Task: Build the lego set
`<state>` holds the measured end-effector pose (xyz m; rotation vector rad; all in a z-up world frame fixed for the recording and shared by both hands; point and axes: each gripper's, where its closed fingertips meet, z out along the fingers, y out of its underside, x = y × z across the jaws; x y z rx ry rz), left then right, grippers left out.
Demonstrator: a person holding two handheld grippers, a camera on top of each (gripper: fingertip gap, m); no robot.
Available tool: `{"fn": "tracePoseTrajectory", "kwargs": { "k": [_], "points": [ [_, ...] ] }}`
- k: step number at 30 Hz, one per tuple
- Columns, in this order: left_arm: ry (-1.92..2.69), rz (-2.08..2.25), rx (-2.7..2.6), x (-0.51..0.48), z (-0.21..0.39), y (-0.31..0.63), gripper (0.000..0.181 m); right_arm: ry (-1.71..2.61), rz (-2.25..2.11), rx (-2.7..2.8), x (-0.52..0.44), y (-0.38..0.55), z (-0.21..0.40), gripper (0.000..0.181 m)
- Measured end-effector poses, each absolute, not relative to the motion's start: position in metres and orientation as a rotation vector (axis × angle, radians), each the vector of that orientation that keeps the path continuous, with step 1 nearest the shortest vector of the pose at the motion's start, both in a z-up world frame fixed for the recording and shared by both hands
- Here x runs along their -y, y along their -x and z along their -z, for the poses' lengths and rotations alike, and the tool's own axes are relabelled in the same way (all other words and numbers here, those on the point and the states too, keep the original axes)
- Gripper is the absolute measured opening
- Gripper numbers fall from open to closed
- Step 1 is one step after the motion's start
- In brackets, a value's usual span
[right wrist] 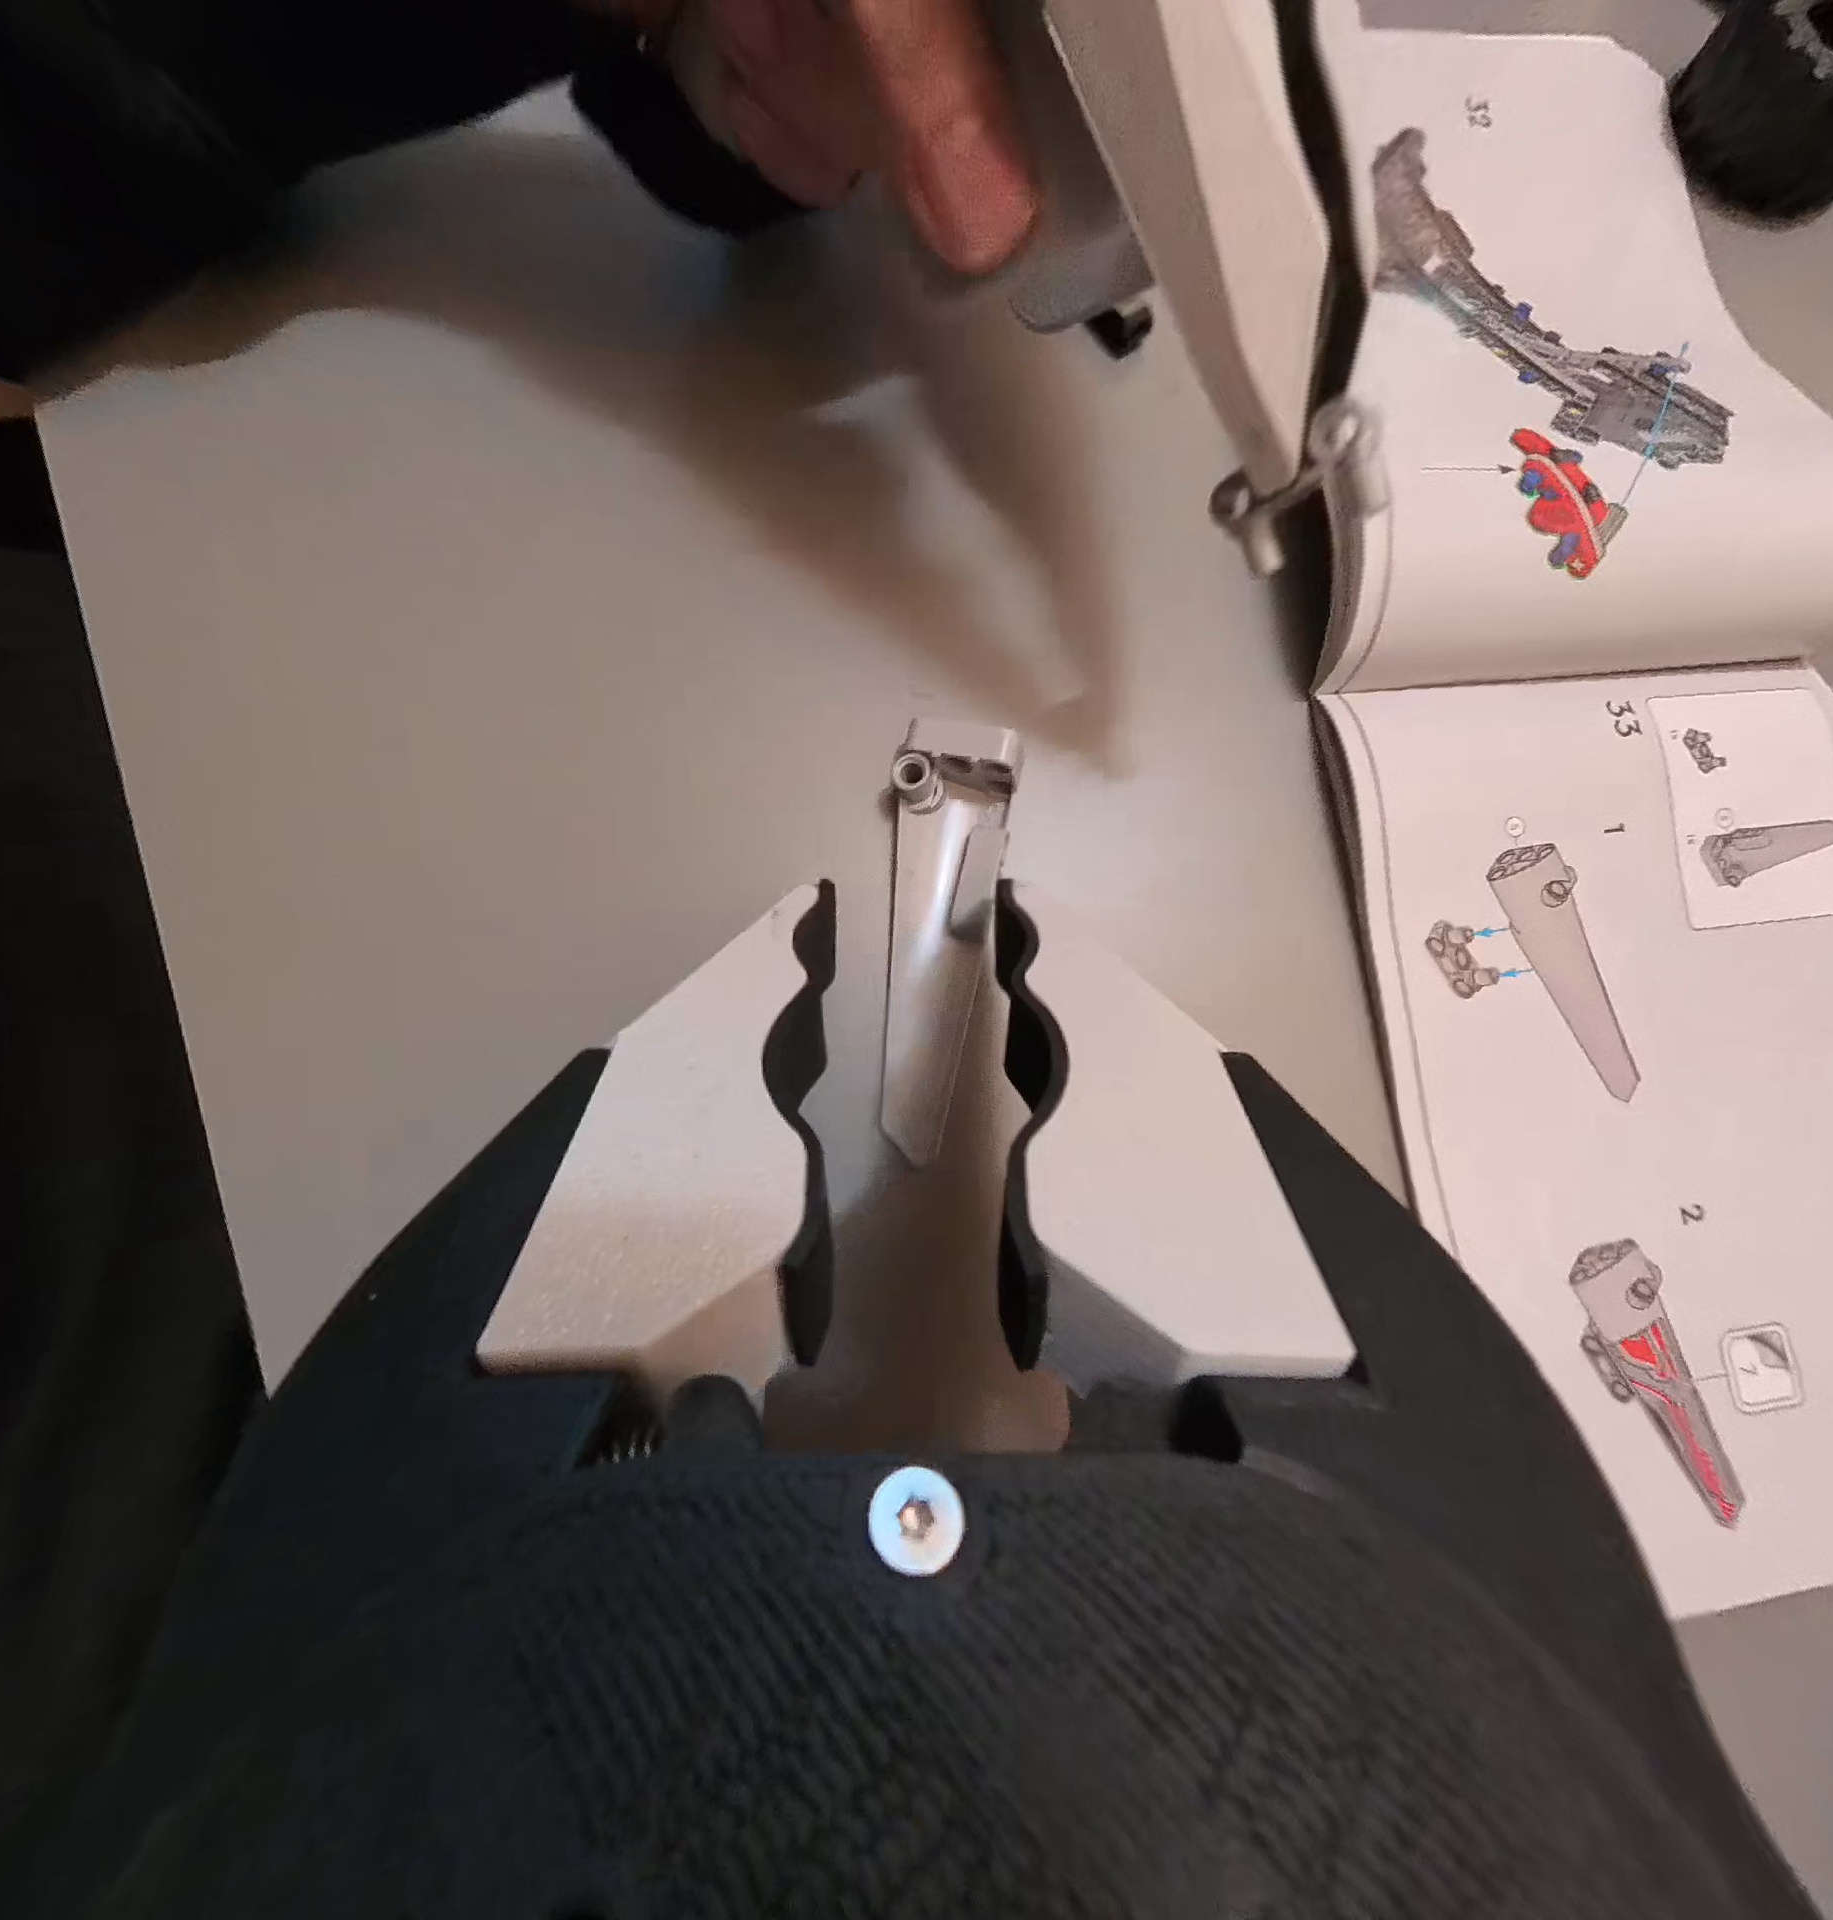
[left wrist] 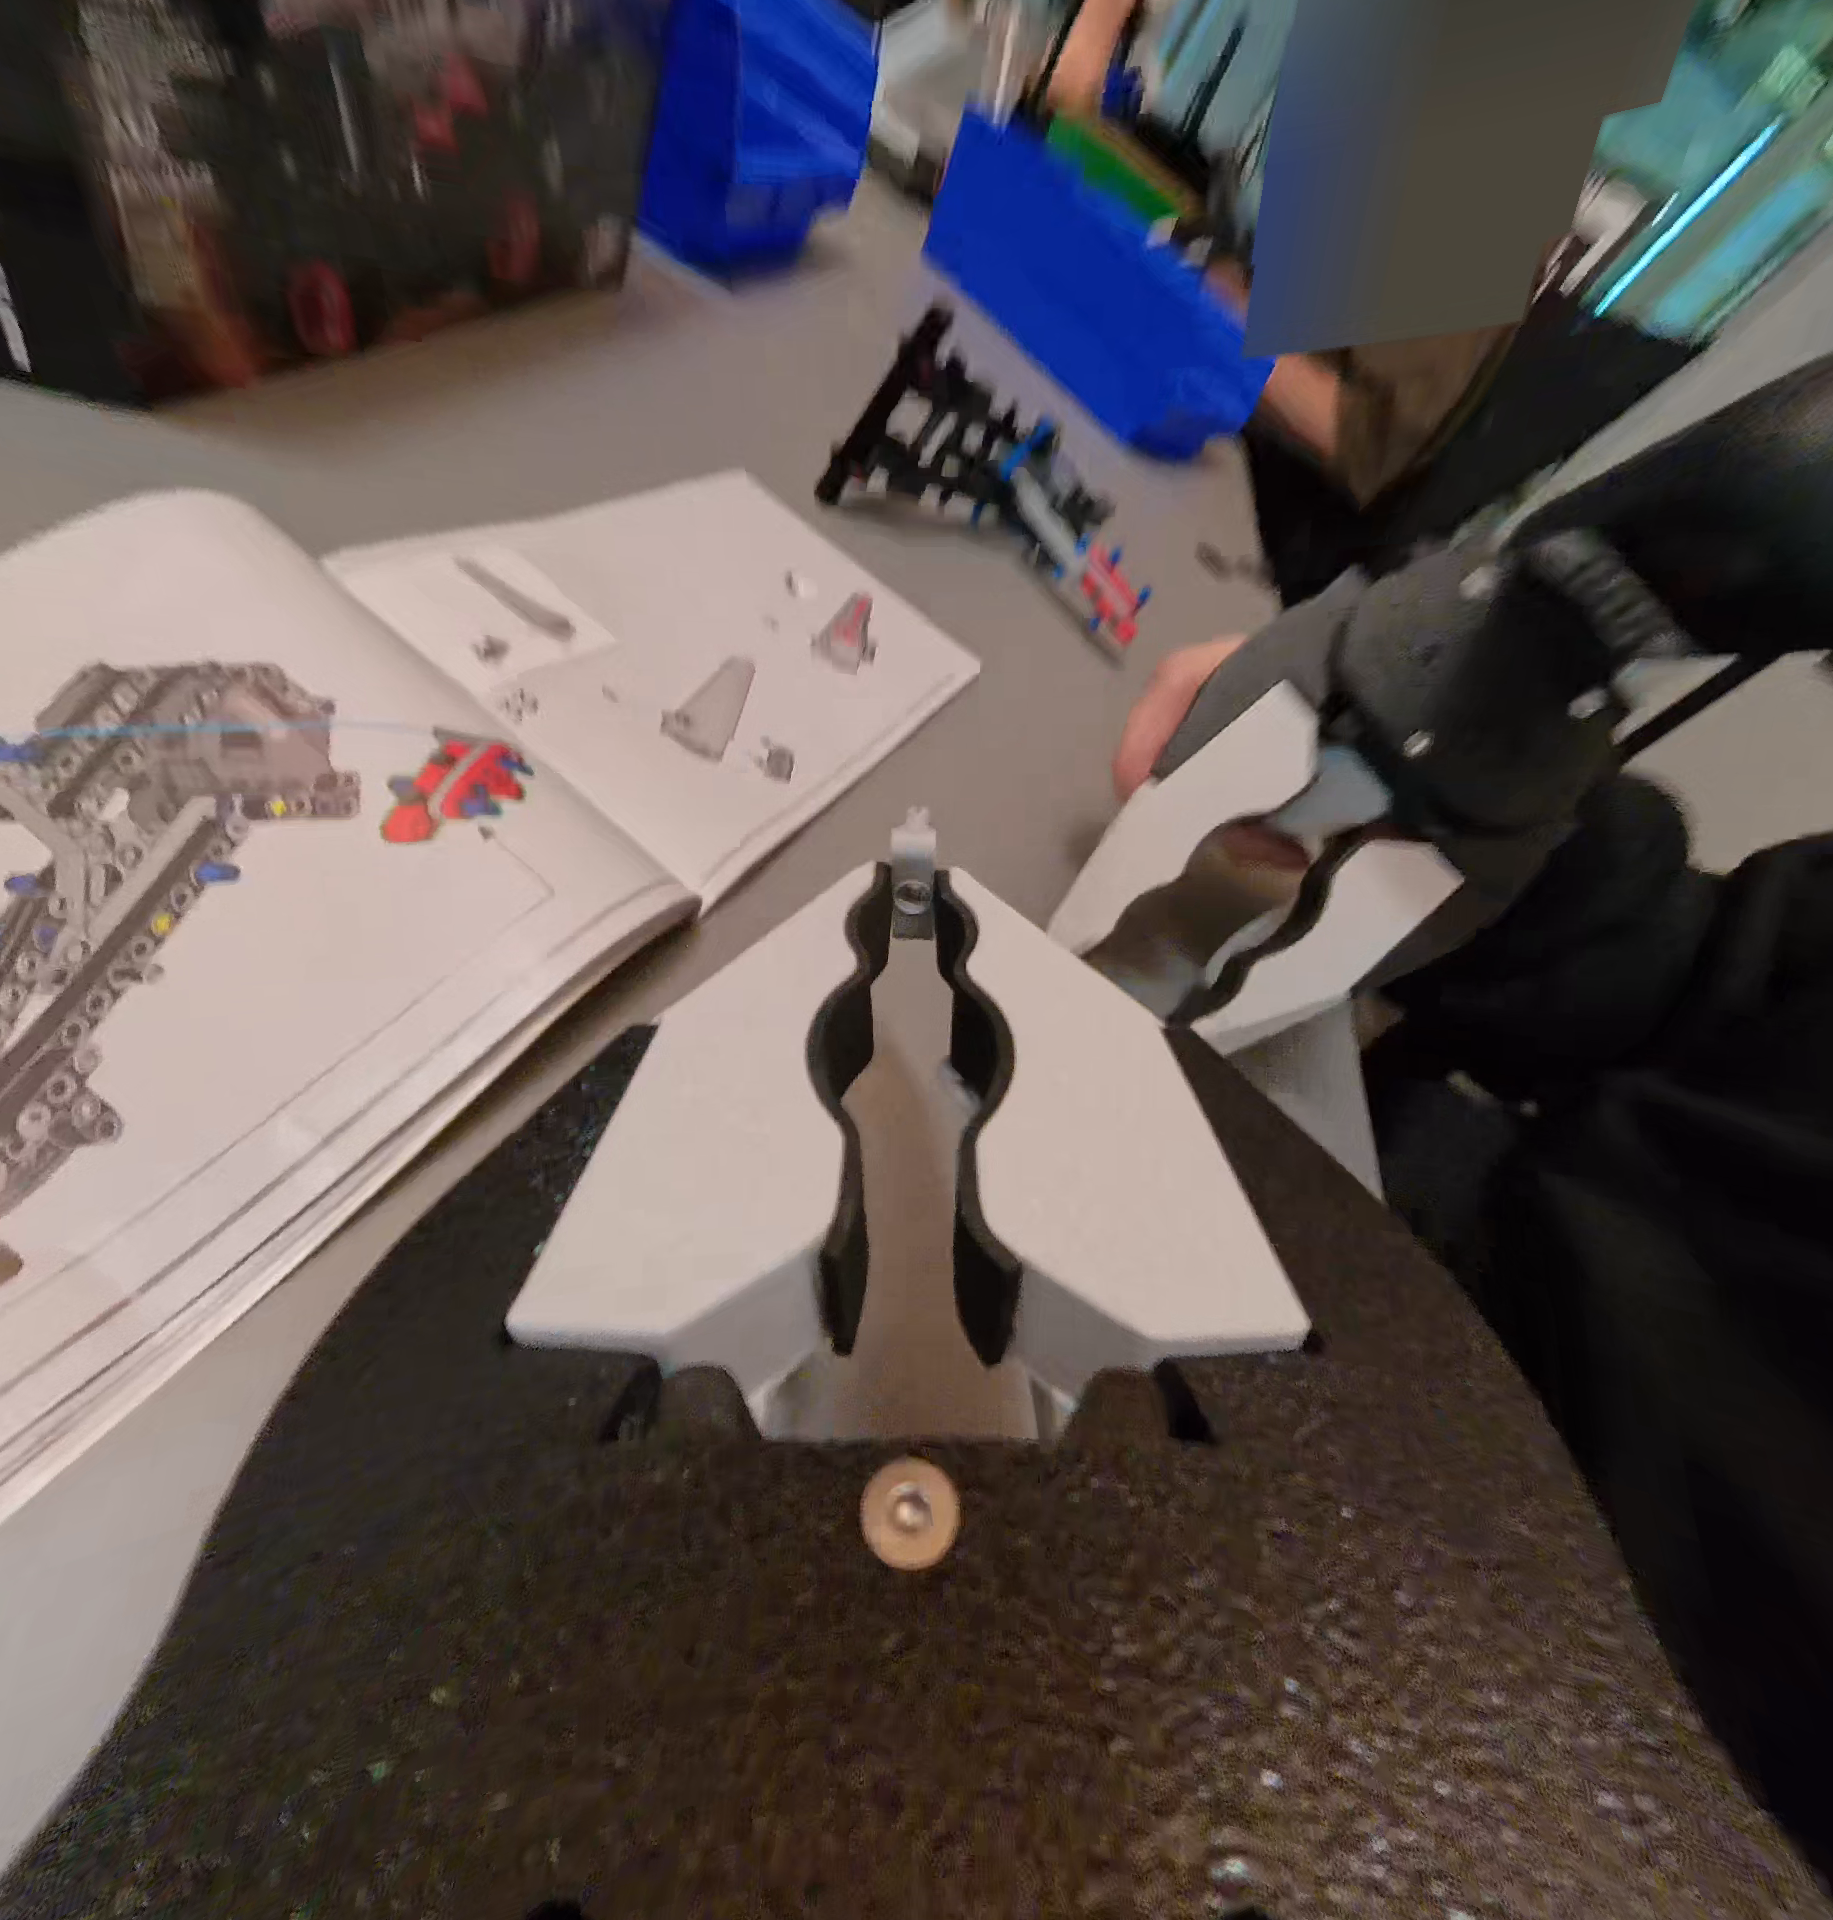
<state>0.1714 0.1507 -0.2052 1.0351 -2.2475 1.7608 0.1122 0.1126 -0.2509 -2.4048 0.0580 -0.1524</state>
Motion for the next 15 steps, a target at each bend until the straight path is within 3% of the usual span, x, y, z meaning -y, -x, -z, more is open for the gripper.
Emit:
{"fn": "tracePoseTrajectory", "kwargs": {
  "k": [8,13,15],
  "points": [
    [-1.044,-1.355,2.259,-0.147,0.246,-0.145,0.005,2.381,0.189,-0.02,-0.109,-0.114,0.261,0.003],
    [-1.069,-1.394,2.402,-0.156,0.245,-0.158,0.039,2.322,0.143,-0.059,-0.109,-0.121,0.26,0.0],
    [-0.948,-1.499,2.497,-0.157,0.234,-0.161,0.044,2.3,0.11,-0.075,-0.108,-0.12,0.259,0.0]
  ]
}}
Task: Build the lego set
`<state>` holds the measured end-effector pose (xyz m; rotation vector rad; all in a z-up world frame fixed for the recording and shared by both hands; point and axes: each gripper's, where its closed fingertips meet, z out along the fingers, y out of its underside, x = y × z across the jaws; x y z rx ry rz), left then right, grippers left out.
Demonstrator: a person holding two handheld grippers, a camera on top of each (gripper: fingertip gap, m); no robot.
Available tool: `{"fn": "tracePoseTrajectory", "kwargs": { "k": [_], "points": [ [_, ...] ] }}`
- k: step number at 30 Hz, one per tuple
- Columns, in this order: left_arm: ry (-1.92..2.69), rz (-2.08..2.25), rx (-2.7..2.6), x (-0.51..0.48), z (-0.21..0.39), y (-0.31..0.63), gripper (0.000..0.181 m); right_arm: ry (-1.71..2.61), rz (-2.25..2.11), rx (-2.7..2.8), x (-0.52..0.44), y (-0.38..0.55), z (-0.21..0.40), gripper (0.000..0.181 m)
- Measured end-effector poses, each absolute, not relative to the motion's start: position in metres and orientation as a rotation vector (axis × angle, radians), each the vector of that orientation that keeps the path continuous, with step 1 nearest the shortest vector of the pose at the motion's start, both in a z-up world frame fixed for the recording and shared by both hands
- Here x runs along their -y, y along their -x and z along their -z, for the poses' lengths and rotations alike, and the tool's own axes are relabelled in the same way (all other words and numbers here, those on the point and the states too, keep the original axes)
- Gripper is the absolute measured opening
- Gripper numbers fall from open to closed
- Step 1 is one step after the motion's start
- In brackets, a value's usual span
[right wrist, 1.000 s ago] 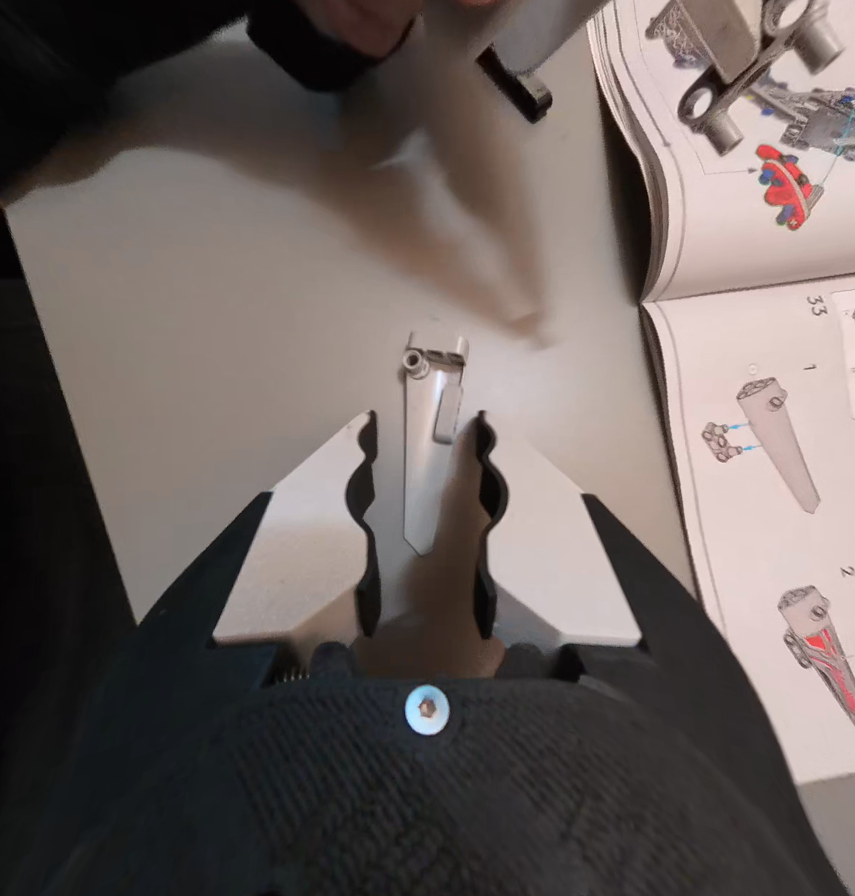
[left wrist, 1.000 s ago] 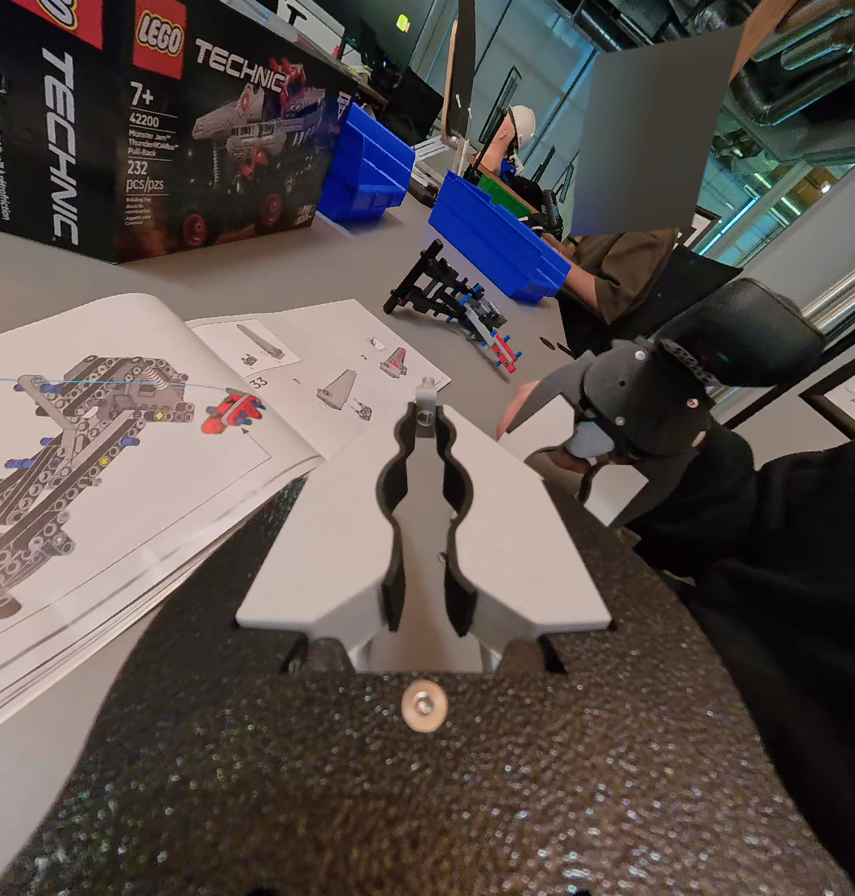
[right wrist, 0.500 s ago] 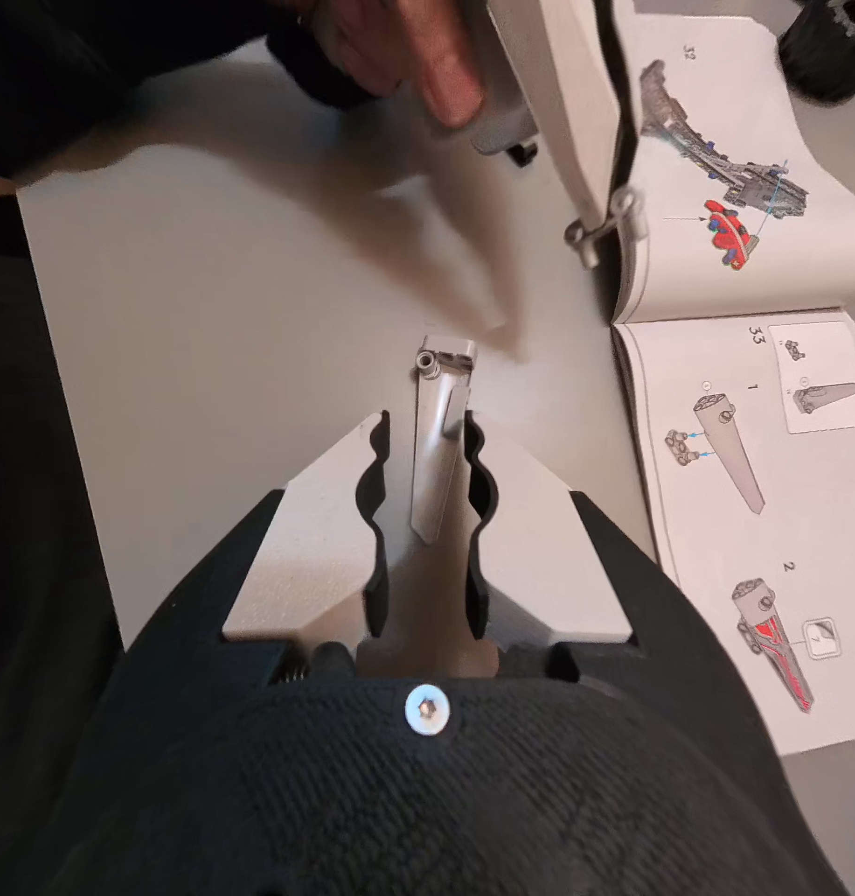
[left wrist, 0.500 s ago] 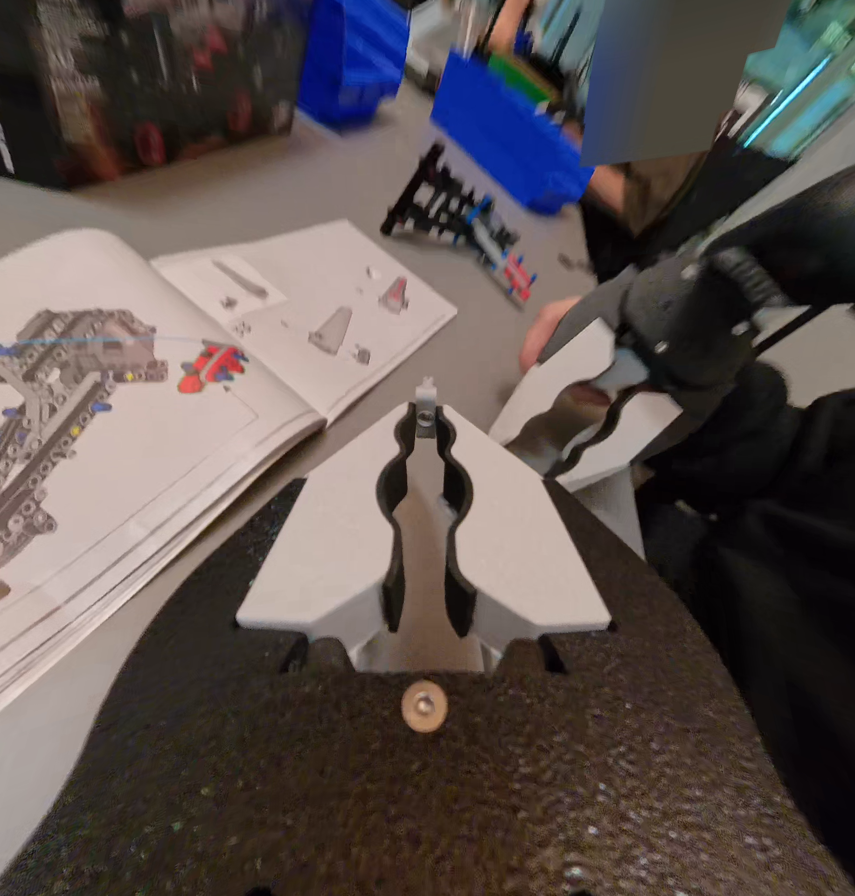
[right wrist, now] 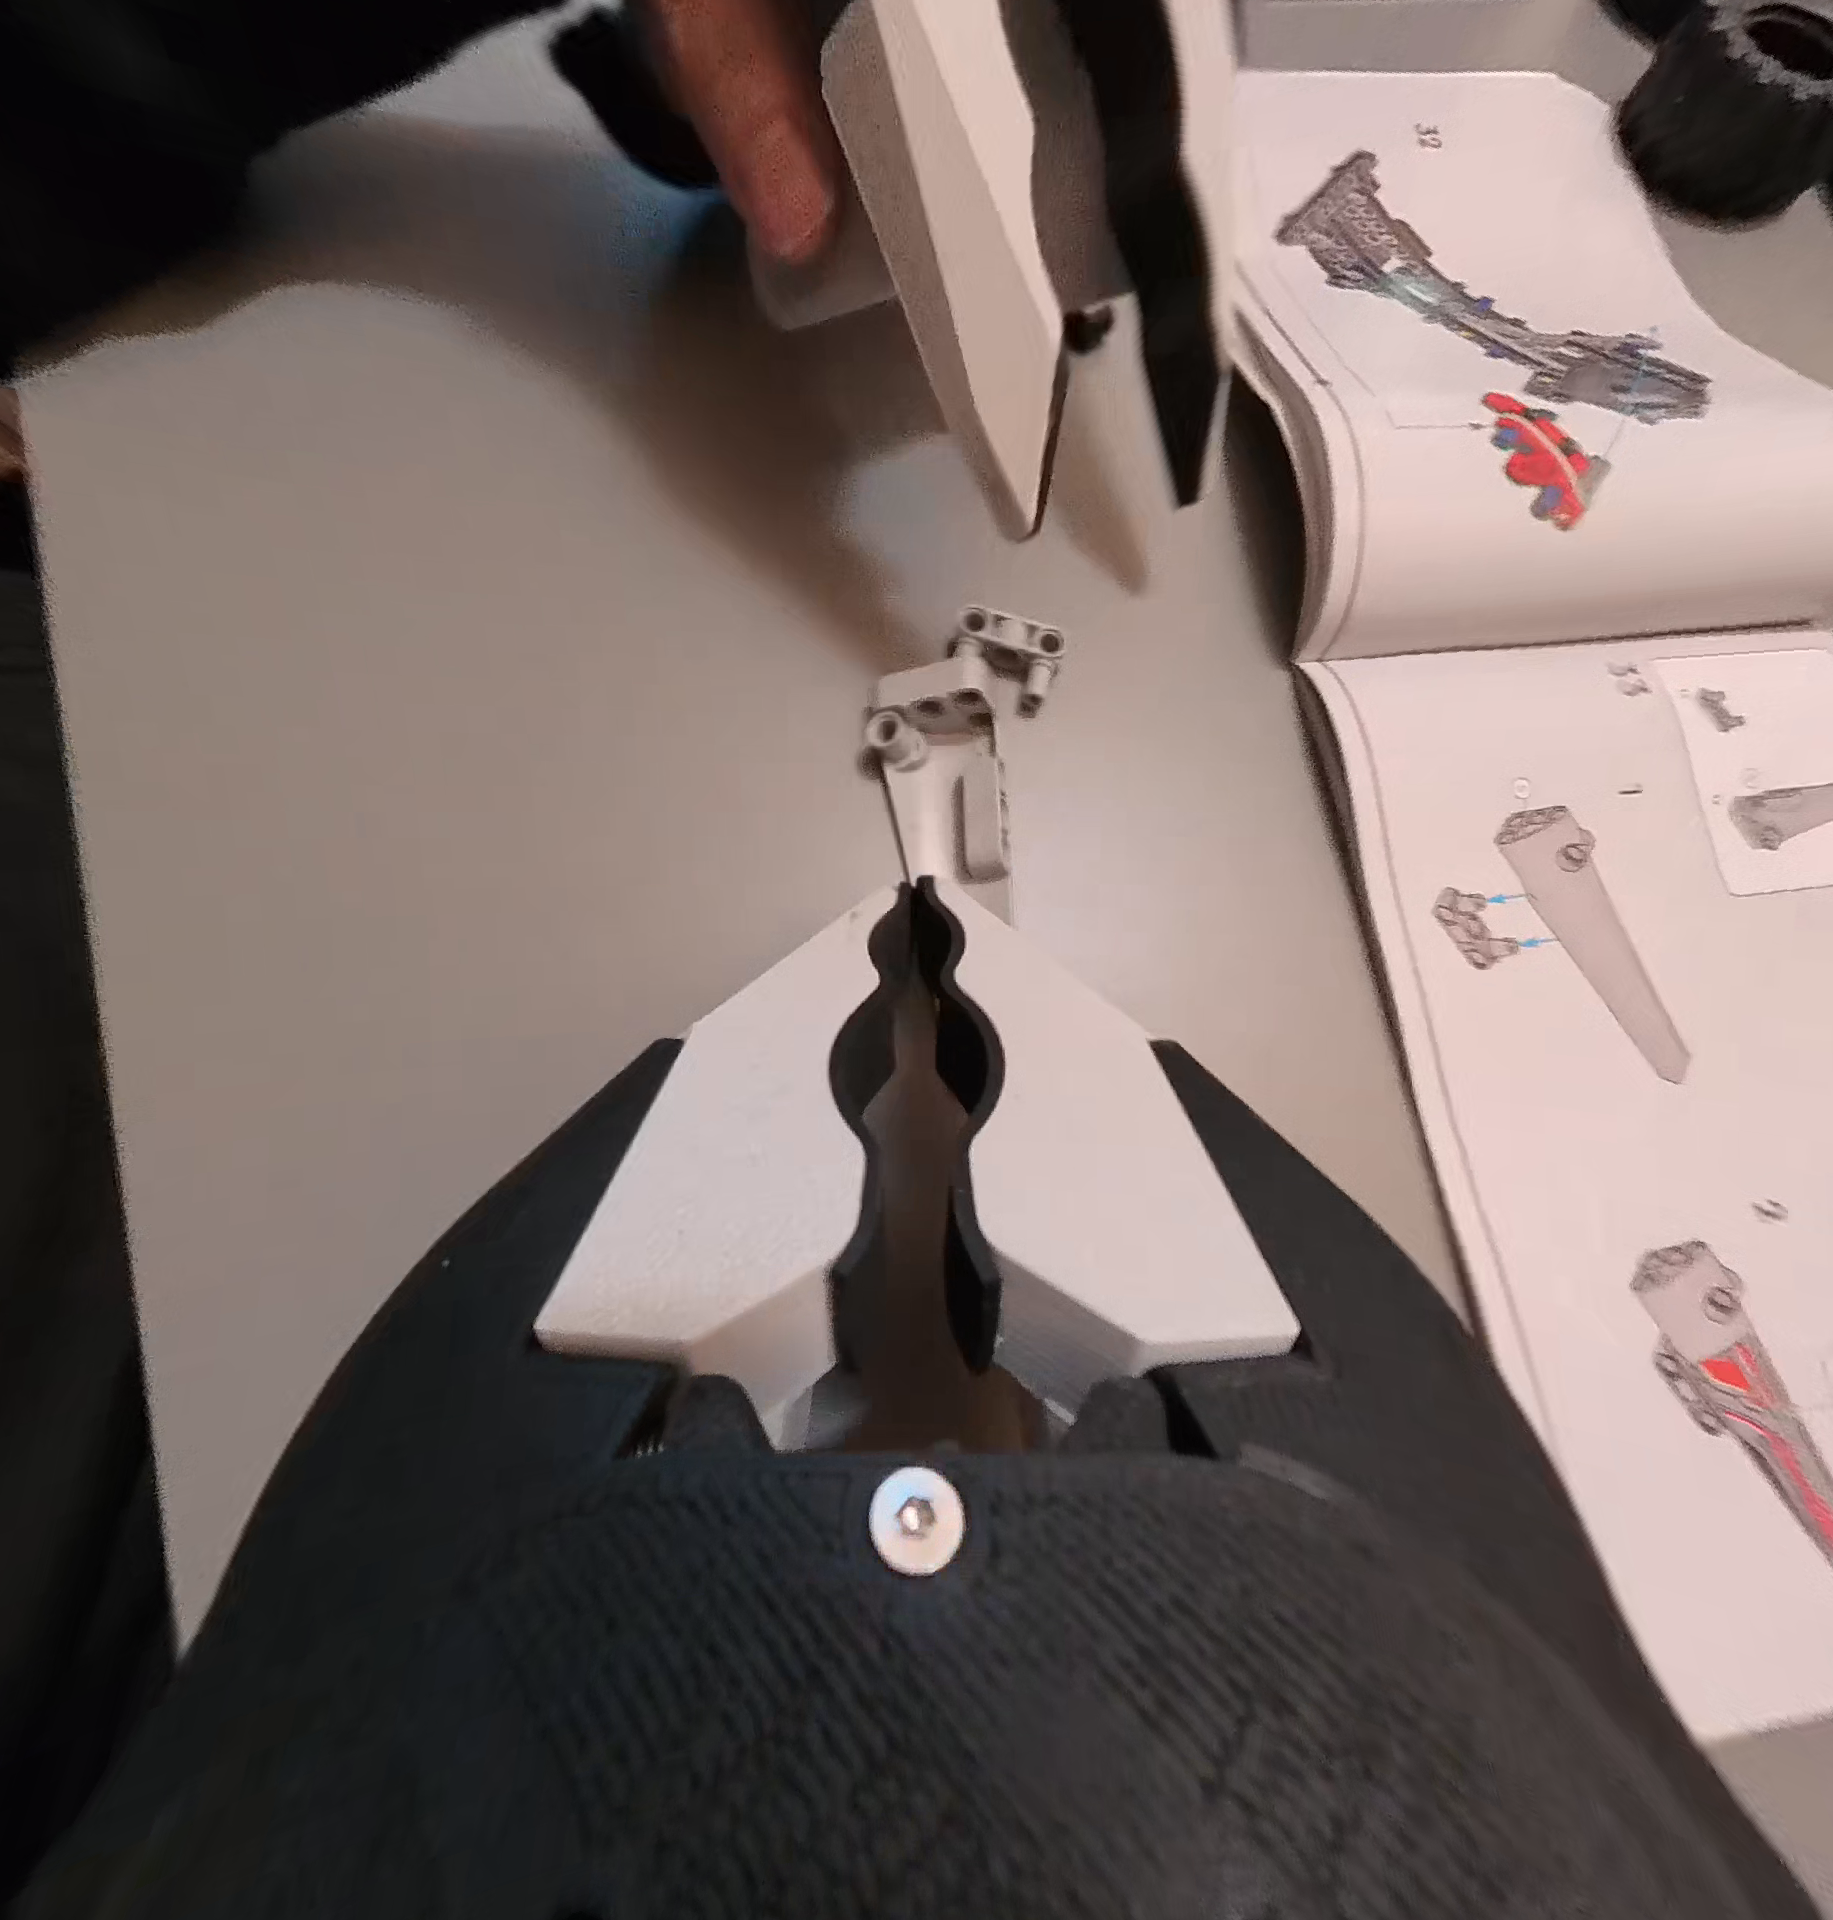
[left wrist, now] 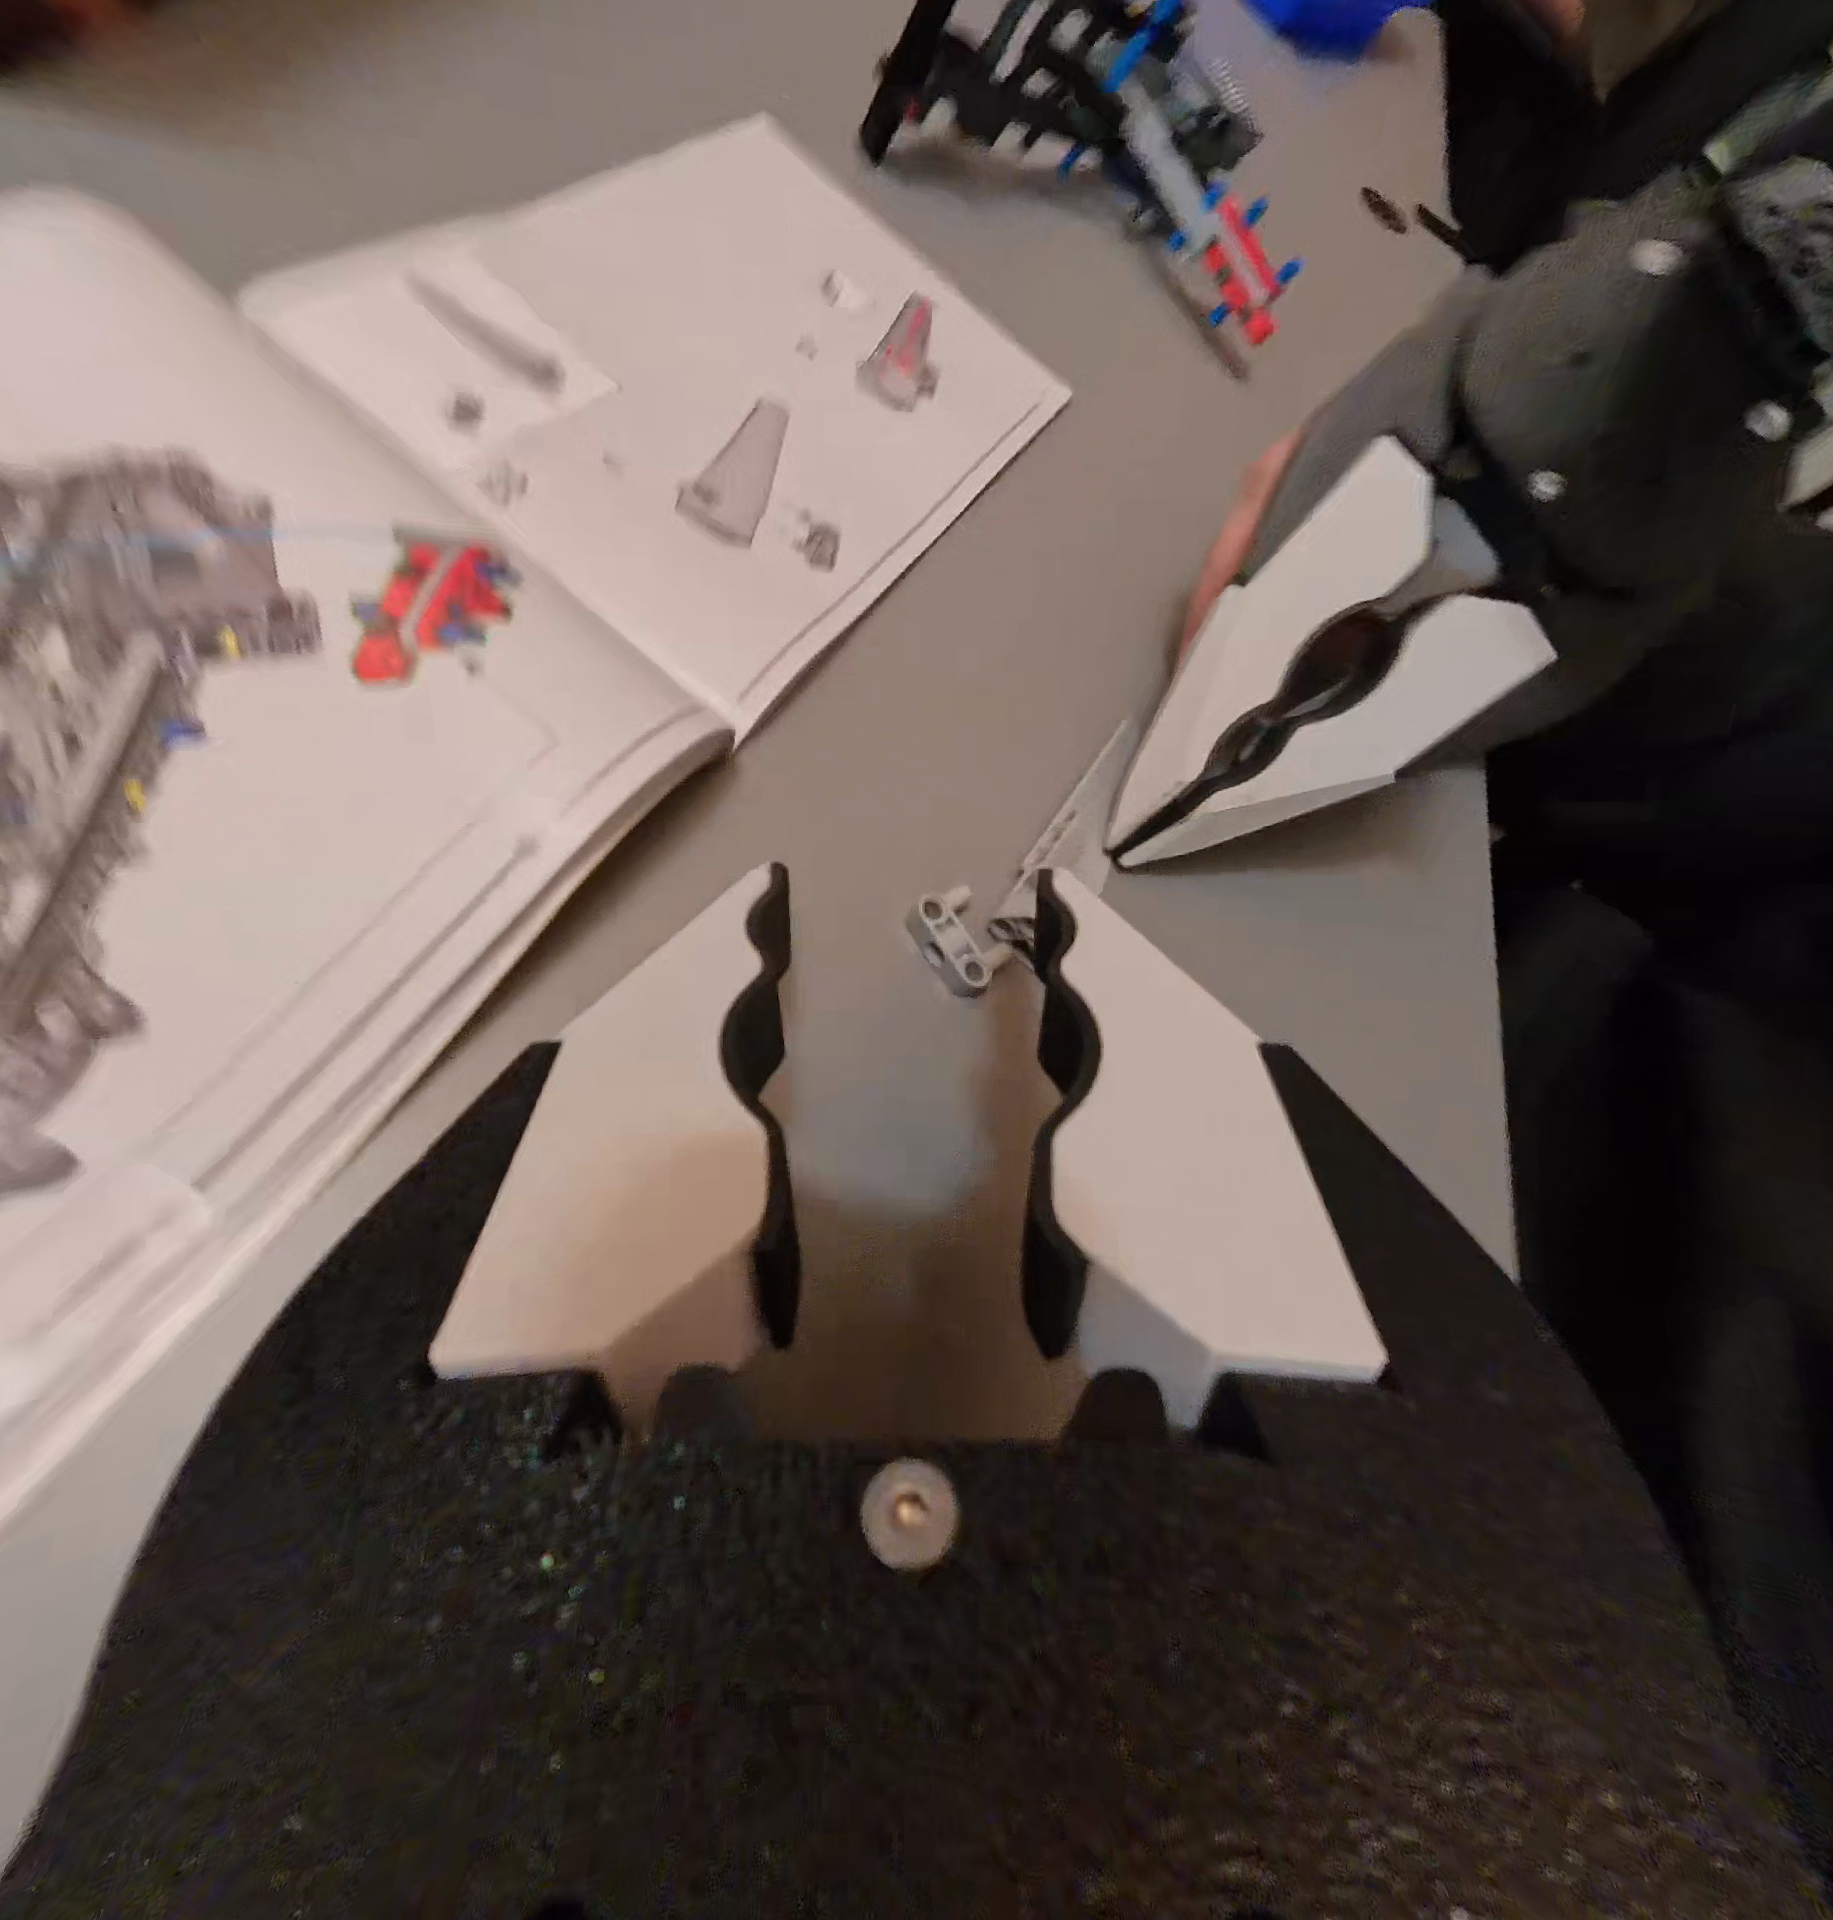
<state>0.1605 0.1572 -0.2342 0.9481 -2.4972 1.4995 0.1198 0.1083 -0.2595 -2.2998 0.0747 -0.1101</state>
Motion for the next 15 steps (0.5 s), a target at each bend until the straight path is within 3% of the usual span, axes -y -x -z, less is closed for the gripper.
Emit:
{"fn": "tracePoseTrajectory", "kwargs": {
  "k": [7,10,11,15],
  "points": [
    [-0.069,-1.68,2.934,-0.133,0.214,-0.123,0.05,2.123,-0.102,-0.164,-0.095,-0.12,0.23,0.0],
    [0.023,-1.518,3.063,-0.128,0.232,-0.121,0.058,2.21,0.046,-0.035,-0.092,-0.118,0.237,0.008],
    [0.029,-1.486,3.053,-0.126,0.237,-0.118,0.058,2.256,0.07,0.006,-0.092,-0.115,0.244,0.017],
    [0.003,-1.418,3.018,-0.127,0.248,-0.114,0.053,2.297,0.097,0.073,-0.1,-0.11,0.258,0.022]
  ]
}}
